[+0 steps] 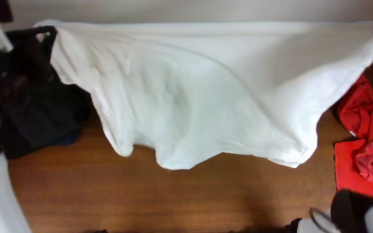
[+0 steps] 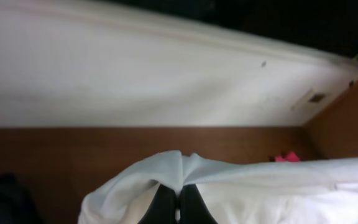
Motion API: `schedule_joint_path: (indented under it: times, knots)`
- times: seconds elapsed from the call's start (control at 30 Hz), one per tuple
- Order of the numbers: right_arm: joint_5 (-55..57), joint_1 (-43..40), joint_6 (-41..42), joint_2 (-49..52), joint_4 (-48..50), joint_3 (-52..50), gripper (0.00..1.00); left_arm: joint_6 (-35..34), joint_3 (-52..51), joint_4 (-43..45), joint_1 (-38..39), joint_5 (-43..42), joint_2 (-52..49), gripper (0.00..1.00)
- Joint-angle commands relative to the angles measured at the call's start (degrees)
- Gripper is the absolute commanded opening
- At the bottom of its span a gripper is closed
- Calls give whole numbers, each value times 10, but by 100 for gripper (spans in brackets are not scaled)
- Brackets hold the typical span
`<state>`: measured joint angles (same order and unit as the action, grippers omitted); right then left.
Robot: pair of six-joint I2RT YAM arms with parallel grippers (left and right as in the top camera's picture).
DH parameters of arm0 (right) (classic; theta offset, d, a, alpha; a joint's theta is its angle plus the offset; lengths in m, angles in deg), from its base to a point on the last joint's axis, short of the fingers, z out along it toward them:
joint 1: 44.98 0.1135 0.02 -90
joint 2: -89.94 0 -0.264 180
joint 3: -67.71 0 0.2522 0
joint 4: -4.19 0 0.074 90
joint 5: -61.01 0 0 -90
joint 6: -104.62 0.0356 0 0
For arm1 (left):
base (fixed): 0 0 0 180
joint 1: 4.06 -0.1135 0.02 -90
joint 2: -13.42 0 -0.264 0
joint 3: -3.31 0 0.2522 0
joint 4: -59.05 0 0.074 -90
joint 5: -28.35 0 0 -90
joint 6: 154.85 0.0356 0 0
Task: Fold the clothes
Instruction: 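Lift the T-shirt with both grippers and stretch it apart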
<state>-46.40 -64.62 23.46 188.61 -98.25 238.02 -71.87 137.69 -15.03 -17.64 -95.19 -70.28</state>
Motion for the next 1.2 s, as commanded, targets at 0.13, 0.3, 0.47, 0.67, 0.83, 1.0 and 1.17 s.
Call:
schedule_joint_path:
  times: [0.13,0.3,0.47,0.67,0.83,1.0,1.17]
  knots:
    - [24,19,-10,144,69,0,4,39,2,123,46,50,-164,0]
    - [24,33,50,187,188,0,4,-45,2,339,47,50,-235,0]
    - [41,30,92,165,277,1,4,-148,19,547,30,50,-242,0]
    - [66,24,45,152,207,0,4,-165,91,356,3,-31,-242,0]
    - [118,24,-3,165,48,-23,4,3,80,-7,12,-14,-250,0]
    - [164,24,-42,182,-48,-127,4,111,4,-200,53,77,-281,0]
    - [202,13,-36,182,-87,-303,4,119,-144,-251,77,126,-297,0]
